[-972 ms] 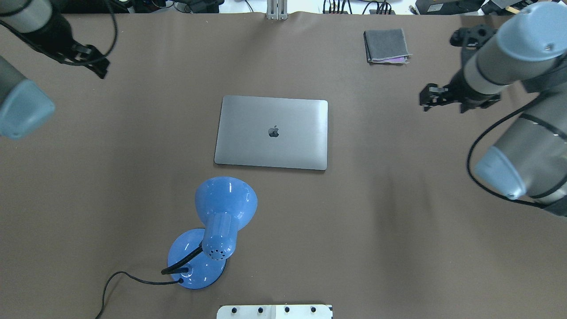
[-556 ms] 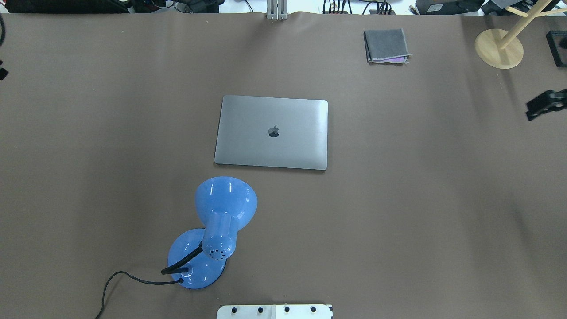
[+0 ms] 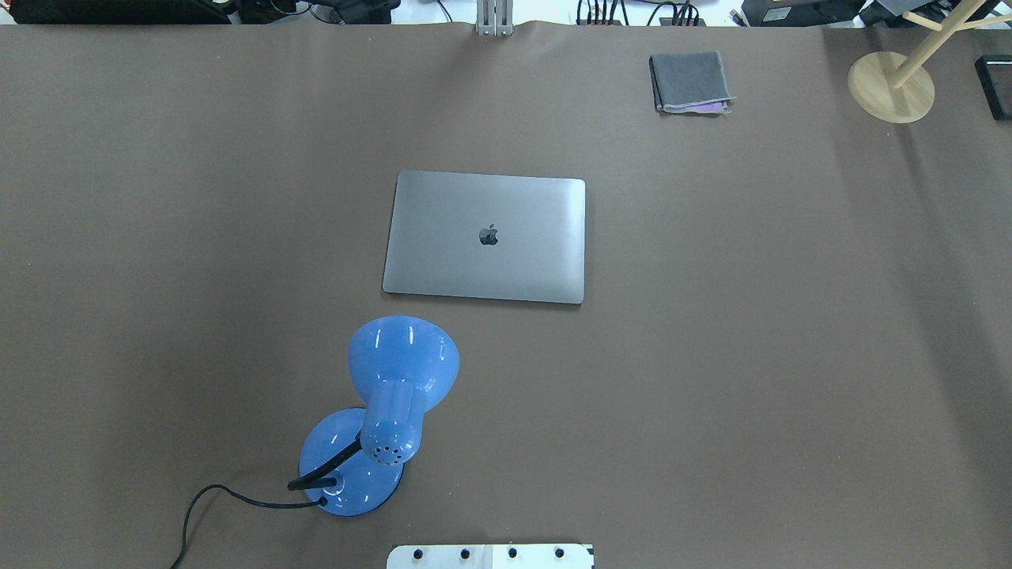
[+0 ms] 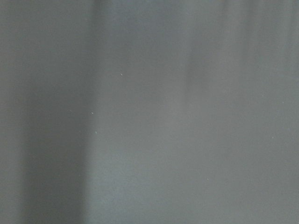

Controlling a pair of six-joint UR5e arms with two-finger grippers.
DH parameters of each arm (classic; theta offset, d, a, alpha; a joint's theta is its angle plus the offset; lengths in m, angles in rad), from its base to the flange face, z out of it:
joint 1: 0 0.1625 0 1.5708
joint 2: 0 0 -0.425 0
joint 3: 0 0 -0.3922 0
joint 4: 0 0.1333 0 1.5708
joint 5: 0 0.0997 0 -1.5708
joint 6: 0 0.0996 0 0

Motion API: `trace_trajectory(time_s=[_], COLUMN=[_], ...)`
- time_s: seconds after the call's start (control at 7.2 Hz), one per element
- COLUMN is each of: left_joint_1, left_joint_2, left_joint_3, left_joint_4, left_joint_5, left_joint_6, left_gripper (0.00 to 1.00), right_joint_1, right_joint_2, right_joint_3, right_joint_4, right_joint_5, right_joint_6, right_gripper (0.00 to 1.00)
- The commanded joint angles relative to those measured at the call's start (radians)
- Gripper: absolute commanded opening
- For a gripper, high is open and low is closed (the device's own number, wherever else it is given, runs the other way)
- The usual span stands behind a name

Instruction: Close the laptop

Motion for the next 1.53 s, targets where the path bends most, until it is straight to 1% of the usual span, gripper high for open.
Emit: trace_trajectory(time_s=[0.0, 0.14, 1.39], left_joint_1=[-0.025, -0.025, -0.027], left_joint_2=[0.128, 0.159, 0.193], left_joint_3=[0.012, 0.018, -0.025], left_joint_4=[-0.109, -0.137, -0.141], left_joint_5=[-0.002, 0.002, 0.011], left_joint_6=[0.062, 0.058, 0.067], left_gripper=[0.98, 0.98, 0.98], right_joint_1=[0.047, 0.047, 0.044], right_joint_2=[-0.027, -0.042, -0.084], right_joint_3=[-0.031, -0.028, -0.023], right_joint_4=[-0.001, 0.004, 0.008], right_joint_5=[0.061, 0.099, 0.098], right_joint_6=[-0.027, -0.026, -0.034], right_gripper=[1.00, 1.00, 1.00])
